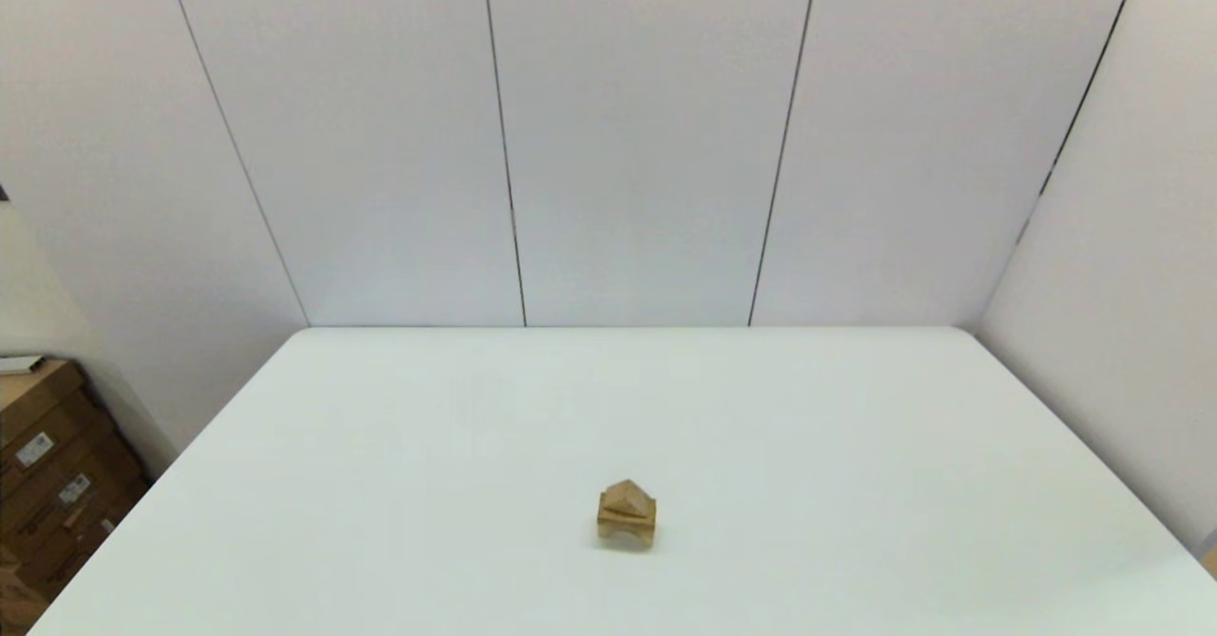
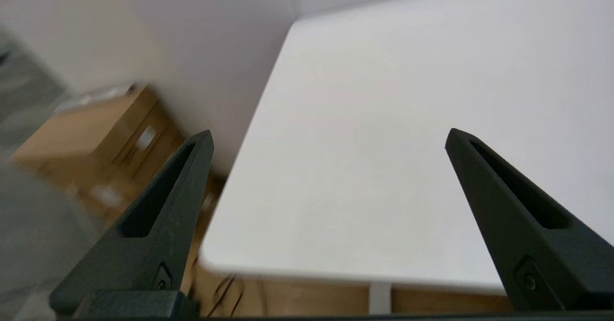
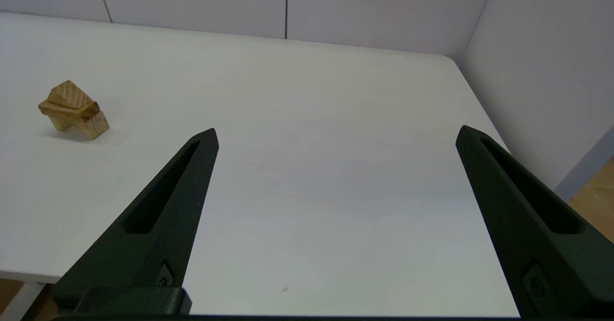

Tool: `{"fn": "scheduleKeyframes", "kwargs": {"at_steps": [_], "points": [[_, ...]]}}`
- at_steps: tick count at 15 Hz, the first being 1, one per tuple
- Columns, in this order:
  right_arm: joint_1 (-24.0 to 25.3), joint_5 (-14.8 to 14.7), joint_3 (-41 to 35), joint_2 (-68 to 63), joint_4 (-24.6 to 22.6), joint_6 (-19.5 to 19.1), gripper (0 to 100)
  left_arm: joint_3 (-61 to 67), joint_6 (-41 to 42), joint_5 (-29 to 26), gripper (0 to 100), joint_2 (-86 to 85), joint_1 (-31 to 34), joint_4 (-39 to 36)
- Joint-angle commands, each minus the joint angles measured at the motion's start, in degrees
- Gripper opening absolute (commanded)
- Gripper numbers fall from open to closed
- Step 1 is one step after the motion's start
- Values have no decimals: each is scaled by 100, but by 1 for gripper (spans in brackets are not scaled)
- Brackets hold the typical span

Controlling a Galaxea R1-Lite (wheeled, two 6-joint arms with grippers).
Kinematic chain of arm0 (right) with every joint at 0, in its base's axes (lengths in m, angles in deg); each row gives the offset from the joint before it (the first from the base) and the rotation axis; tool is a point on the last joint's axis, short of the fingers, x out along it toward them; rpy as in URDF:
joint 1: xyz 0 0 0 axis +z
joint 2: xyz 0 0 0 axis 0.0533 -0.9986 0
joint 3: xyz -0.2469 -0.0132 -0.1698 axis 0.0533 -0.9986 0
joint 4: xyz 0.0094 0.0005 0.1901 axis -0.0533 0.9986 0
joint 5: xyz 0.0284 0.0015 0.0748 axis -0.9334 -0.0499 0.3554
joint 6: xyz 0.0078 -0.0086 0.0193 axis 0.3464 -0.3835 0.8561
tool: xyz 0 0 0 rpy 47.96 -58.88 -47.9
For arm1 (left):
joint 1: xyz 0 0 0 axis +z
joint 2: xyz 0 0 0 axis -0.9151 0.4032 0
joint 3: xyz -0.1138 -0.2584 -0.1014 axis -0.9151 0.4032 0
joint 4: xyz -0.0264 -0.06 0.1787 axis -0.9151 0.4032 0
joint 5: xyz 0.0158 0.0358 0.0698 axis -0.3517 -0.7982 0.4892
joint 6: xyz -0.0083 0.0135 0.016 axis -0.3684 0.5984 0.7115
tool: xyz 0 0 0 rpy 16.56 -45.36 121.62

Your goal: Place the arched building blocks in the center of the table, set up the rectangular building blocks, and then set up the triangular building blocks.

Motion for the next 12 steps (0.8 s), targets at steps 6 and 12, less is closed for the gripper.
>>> {"fn": "scheduleKeyframes", "kwargs": {"at_steps": [6,12], "points": [[-2,6,0,11,0,-6,100,927,0,-1323,100,5,2,-1550],[6,6,0,11,0,-6,100,988,-501,-1376,100,5,2,-1559]]}}
